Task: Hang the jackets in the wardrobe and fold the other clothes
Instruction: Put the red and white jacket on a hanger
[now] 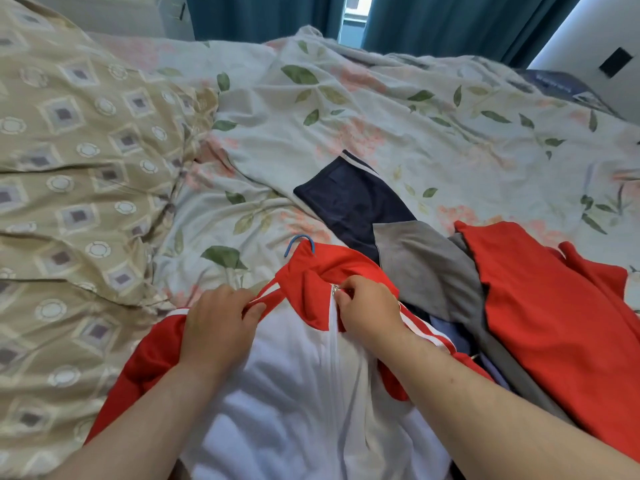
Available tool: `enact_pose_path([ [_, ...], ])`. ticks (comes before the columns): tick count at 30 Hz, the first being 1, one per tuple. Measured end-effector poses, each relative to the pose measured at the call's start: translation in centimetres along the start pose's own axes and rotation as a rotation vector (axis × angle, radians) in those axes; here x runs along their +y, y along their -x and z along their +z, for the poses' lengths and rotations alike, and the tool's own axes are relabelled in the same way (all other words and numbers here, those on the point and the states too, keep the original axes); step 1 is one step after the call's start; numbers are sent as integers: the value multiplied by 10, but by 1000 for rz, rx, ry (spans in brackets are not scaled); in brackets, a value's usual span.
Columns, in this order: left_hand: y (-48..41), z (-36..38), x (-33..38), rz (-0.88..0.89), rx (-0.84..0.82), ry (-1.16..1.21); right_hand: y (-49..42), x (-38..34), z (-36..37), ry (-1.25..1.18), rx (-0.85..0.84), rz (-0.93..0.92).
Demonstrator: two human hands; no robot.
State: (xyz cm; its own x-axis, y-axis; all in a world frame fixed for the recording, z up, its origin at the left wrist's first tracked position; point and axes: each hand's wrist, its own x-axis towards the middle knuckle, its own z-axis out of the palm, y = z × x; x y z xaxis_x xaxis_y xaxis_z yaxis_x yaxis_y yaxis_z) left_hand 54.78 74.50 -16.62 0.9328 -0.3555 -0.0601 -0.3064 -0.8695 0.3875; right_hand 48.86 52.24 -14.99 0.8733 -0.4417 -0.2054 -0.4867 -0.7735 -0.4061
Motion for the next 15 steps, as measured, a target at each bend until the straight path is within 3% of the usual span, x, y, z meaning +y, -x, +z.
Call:
enact_pose_path([
  [3,10,-5,-4,-4,-53,22,17,2,-3,9,-62,-23],
  [10,49,-23,1,57,-160,87,63,-5,-46,-53,-409,33],
  [15,76,-71,19,177,-74,221,99,-28,-101,-265,-384,-6],
])
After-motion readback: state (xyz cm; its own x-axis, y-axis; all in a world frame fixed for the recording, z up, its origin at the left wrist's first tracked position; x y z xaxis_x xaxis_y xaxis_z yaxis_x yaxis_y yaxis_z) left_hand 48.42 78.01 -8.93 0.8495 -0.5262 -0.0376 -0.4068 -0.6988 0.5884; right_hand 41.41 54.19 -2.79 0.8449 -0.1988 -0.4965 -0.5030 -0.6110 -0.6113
